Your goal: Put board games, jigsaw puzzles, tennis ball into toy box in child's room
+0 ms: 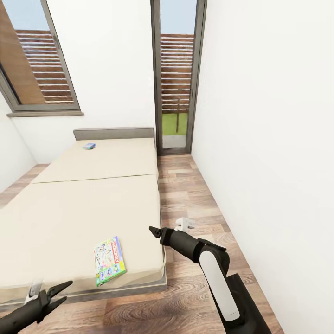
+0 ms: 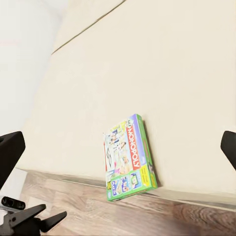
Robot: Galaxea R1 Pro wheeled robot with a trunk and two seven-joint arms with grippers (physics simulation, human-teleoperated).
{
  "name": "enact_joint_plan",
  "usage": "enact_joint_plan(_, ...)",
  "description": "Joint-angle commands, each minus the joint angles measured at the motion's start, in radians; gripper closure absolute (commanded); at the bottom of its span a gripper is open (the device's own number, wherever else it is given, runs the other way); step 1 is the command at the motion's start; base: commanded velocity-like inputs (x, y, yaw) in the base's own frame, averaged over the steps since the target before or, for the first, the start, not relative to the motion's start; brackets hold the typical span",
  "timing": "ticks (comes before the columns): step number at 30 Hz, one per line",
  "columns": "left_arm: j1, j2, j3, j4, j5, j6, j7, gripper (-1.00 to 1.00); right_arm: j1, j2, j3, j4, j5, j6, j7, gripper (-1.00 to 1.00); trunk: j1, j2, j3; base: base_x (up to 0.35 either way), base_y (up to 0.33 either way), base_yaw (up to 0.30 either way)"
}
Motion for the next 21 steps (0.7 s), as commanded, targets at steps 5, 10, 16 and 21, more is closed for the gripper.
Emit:
enact_joint_plan(5,-0.031,0.000,0.019,0.027,0.002,0.015,-0.003,-1.00,-0.001,0.000,-0.001,-0.002,-0.011,0.003,-0.010,-1.00,0.000,0.000,-0.001,0.000,0.000,0.000)
enact_joint_plan(10,-0.038,-0.001,0.028,0.041,0.003,0.013,-0.008,-1.00,-0.001,0.000,-0.001,-0.002,-0.011,0.003,-0.009,-1.00,0.000,0.000,-0.001,0.000,0.000,0.000)
enact_joint_plan(16,-0.040,0.001,0.070,0.045,0.007,0.016,-0.048,-1.00,-0.001,0.000,0.000,0.000,-0.011,0.003,-0.010,-1.00,0.000,0.000,-0.001,0.000,0.000,0.000)
enact_joint_plan(21,-0.040,0.001,0.090,0.043,0.007,0.016,-0.058,-1.00,-0.001,0.000,-0.001,0.001,-0.010,0.003,-0.011,-1.00,0.000,0.000,-0.001,0.000,0.000,0.000)
